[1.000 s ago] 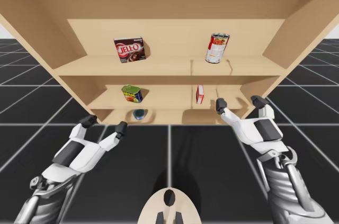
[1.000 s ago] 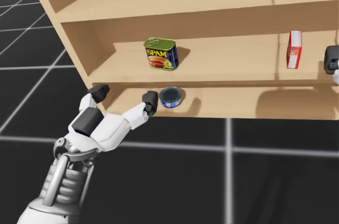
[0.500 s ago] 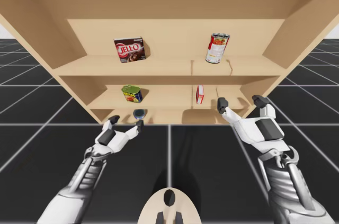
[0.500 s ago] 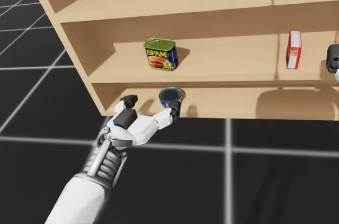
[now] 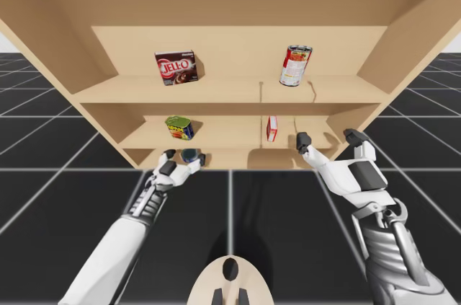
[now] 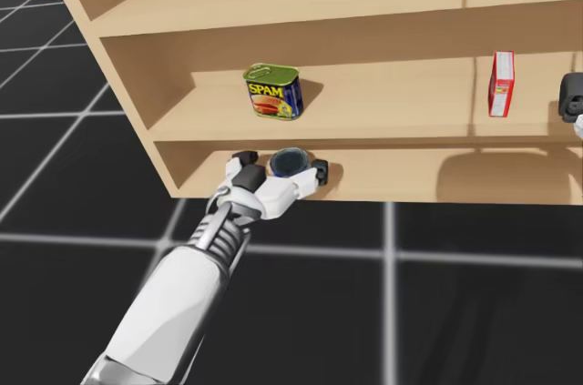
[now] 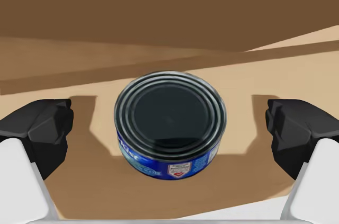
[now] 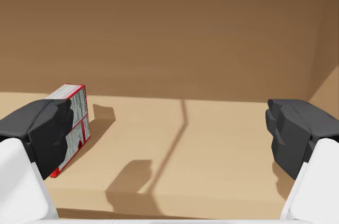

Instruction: Find the tuna fish can on the shelf and bring it to me.

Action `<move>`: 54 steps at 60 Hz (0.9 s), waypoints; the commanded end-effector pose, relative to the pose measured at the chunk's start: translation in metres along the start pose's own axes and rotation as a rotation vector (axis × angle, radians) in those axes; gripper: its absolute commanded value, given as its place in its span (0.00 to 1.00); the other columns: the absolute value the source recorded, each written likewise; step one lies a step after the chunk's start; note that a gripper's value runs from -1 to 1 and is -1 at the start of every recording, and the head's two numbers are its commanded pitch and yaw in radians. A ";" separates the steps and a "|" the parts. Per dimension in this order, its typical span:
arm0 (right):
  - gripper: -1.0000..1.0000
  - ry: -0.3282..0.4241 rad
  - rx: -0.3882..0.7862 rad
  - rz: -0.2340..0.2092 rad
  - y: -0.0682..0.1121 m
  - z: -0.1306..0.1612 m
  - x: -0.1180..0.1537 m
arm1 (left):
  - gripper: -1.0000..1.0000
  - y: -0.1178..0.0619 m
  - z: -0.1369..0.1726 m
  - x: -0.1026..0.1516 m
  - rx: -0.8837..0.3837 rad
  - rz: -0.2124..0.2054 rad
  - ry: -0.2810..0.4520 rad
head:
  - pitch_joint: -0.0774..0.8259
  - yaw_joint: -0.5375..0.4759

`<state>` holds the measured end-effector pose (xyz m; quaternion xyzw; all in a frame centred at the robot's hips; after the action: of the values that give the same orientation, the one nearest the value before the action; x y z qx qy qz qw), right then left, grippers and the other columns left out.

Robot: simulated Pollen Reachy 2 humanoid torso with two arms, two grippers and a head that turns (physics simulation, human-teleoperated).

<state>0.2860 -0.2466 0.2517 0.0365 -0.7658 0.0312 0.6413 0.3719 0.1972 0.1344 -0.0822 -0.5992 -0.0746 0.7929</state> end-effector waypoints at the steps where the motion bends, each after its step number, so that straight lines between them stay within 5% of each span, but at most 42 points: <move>1: 0.00 -0.002 0.002 -0.001 0.000 0.000 0.000 | 0.00 -0.022 -0.018 -0.012 -0.017 0.041 0.027 | 0.76 0.76; 16: 0.00 0.000 0.002 -0.005 0.000 0.000 0.000 | 0.00 -0.023 -0.031 -0.018 -0.025 0.030 0.043 | 0.77 0.75; 21: 0.00 0.001 0.003 -0.005 0.001 0.000 0.000 | 0.10 -0.023 -0.033 -0.020 -0.030 0.025 0.051 | 0.77 0.75; 24: 0.00 0.001 0.003 -0.005 0.001 0.000 0.000 | 0.59 -0.023 -0.033 -0.022 -0.031 0.021 0.056 | 0.77 0.75; 25: 0.00 0.001 0.003 -0.005 0.001 0.000 0.000 | 0.94 -0.023 -0.033 -0.022 -0.034 0.019 0.058 | 0.77 0.75; 26: 0.00 0.001 0.003 -0.004 0.001 0.000 0.000 | 0.96 -0.023 -0.033 -0.022 -0.035 0.019 0.058 | 0.77 0.75; 41: 0.00 0.000 0.003 -0.006 0.000 0.000 0.000 | 1.00 -0.023 -0.031 -0.021 -0.039 0.026 0.054 | 0.77 0.75; 54: 0.00 -0.004 0.001 -0.010 0.000 0.000 0.001 | 1.00 -0.021 -0.014 0.003 -0.047 0.036 -0.073 | 0.76 0.75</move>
<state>0.2857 -0.2464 0.2525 0.0397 -0.7661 0.0300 0.6408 0.3880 0.1948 0.1198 -0.0794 -0.5977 -0.0791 0.7938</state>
